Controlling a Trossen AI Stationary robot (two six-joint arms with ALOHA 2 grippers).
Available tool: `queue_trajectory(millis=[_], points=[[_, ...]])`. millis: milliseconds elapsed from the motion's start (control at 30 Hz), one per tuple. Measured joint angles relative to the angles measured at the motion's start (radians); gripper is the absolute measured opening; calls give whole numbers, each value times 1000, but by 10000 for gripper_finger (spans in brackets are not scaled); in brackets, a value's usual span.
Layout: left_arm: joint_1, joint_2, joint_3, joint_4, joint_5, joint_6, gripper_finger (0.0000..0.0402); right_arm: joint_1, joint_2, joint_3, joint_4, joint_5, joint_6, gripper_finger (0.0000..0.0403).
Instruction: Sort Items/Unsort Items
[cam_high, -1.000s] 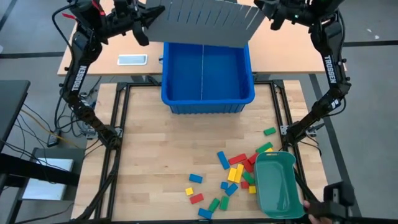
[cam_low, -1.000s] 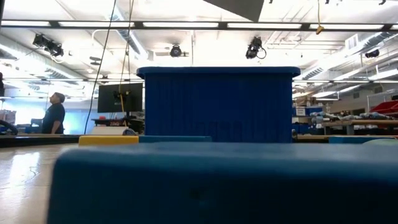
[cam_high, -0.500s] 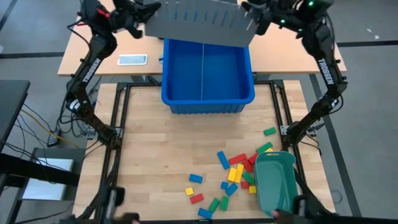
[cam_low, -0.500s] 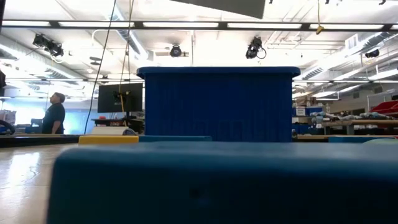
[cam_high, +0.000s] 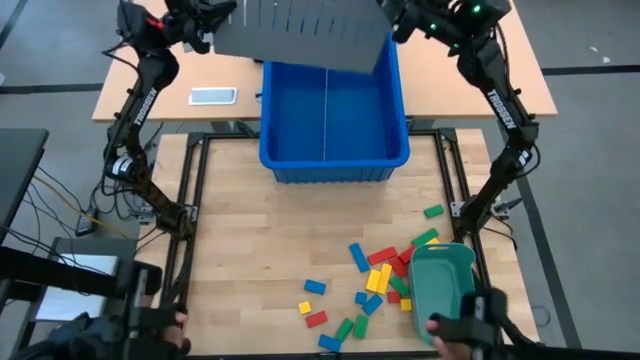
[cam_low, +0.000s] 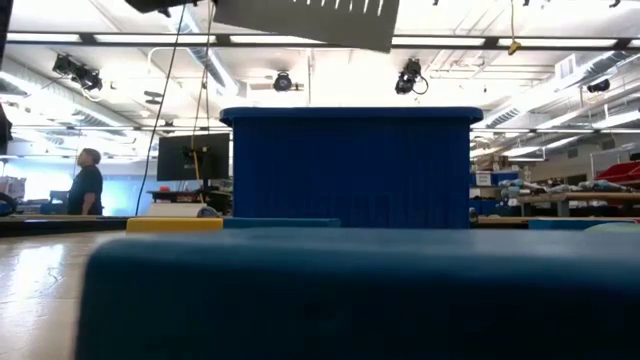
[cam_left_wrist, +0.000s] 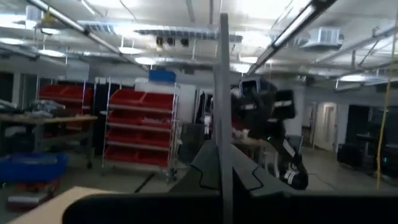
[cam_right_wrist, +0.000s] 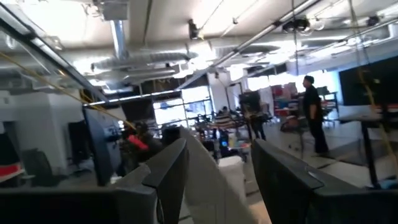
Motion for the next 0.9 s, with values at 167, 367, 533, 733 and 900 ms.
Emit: queue_trajectory(millis=[167, 367, 533, 733, 900], points=[[6, -5, -60, 54, -96, -17, 0, -47, 46, 1, -94, -118, 10, 179], [4, -4, -69, 57, -141, 24, 0, -42, 95, 0, -301, -254, -177, 188], [5, -5, -69, 88, -133, 11, 0, -127, 102, 0, -479, -249, -245, 203], [8, -5, -69, 106, -129, 2, 0, -251, 87, 1, -462, -314, -257, 206], [8, -5, -68, 125, -95, -28, 0, -314, 107, 0, -377, -424, -245, 207]])
